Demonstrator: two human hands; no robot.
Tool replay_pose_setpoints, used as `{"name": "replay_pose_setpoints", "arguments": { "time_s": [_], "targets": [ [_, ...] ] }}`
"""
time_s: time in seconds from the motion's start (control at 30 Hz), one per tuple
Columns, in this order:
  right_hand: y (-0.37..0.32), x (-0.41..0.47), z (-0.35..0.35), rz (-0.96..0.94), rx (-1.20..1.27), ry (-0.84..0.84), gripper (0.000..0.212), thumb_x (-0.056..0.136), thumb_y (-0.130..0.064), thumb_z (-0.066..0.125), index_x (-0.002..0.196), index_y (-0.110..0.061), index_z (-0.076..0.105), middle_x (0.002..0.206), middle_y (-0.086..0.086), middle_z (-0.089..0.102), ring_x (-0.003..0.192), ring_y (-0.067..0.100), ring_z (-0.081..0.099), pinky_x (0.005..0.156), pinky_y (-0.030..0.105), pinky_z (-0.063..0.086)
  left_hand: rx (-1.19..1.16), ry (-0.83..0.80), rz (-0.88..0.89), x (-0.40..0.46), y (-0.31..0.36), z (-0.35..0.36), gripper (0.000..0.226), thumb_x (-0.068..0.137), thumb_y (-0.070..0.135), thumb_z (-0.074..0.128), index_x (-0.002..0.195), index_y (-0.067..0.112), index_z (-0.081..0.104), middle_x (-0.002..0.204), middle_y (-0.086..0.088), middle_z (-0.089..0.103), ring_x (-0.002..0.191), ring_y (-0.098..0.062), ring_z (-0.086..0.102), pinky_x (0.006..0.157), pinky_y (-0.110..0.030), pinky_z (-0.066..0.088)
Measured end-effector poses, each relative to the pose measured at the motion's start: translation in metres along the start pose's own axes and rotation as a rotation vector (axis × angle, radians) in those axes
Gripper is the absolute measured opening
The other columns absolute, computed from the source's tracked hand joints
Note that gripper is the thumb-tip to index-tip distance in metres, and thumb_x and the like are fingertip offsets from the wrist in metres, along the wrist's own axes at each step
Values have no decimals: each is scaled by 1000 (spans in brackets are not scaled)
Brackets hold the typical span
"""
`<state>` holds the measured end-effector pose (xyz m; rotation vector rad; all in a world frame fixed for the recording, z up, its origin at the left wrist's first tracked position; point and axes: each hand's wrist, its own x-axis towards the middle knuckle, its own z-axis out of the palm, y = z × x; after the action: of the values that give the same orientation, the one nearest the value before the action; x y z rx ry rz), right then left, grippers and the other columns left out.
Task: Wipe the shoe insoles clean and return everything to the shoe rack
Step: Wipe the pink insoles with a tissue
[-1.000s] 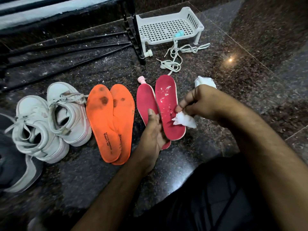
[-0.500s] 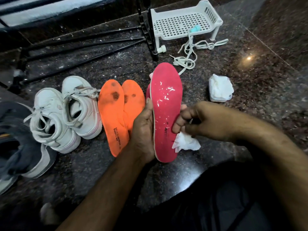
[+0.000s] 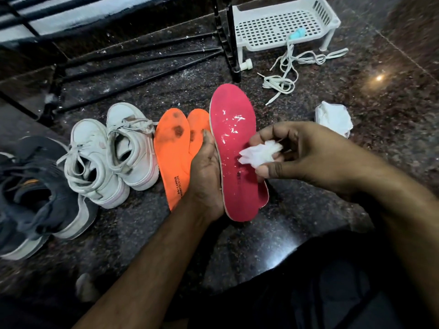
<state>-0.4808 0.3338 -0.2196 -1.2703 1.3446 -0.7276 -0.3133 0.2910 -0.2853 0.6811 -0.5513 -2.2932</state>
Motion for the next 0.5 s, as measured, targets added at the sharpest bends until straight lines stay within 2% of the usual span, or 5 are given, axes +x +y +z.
{"name": "replay_pose_setpoints", "arguments": {
  "time_s": [0.07, 0.17, 0.33, 0.43, 0.5],
  "targets": [
    [4, 6, 1, -79, -203, 119, 42, 77, -4, 82, 112, -24, 69, 103, 0, 69, 86, 18, 72, 87, 36, 59, 30, 37, 4, 2, 1, 0, 83, 100, 67, 11, 127, 11, 66, 121, -16, 68, 96, -30, 66, 79, -44, 56],
    [8, 14, 3, -162, -538, 322, 33, 80, -15, 79, 108, -30, 72, 100, -6, 57, 86, 9, 63, 84, 32, 54, 71, 72, 10, 3, -1, -1, 77, 99, 66, 17, 109, 17, 77, 113, -12, 72, 85, -26, 68, 63, -44, 60],
    [11, 17, 0, -153, -730, 455, 16, 83, -36, 75, 97, -29, 70, 86, -12, 58, 77, 8, 54, 70, 23, 37, 130, 95, -4, 2, -1, -2, 74, 100, 65, 21, 112, 13, 72, 90, -14, 73, 67, -28, 69, 63, -41, 59],
    [8, 14, -1, -108, -714, 492, 16, 84, -39, 74, 81, -33, 59, 70, -14, 60, 67, 6, 57, 63, 24, 36, 129, 70, -11, 2, -1, -2, 68, 102, 60, 24, 125, 10, 63, 98, -15, 72, 77, -29, 70, 65, -43, 58],
    [4, 11, 2, -122, -616, 503, 21, 86, -33, 72, 78, -31, 54, 65, -15, 59, 58, -4, 57, 57, 14, 37, 92, 54, -20, 2, -1, -2, 61, 101, 52, 27, 129, 9, 61, 103, -14, 70, 85, -30, 68, 74, -46, 55]
  ]
}}
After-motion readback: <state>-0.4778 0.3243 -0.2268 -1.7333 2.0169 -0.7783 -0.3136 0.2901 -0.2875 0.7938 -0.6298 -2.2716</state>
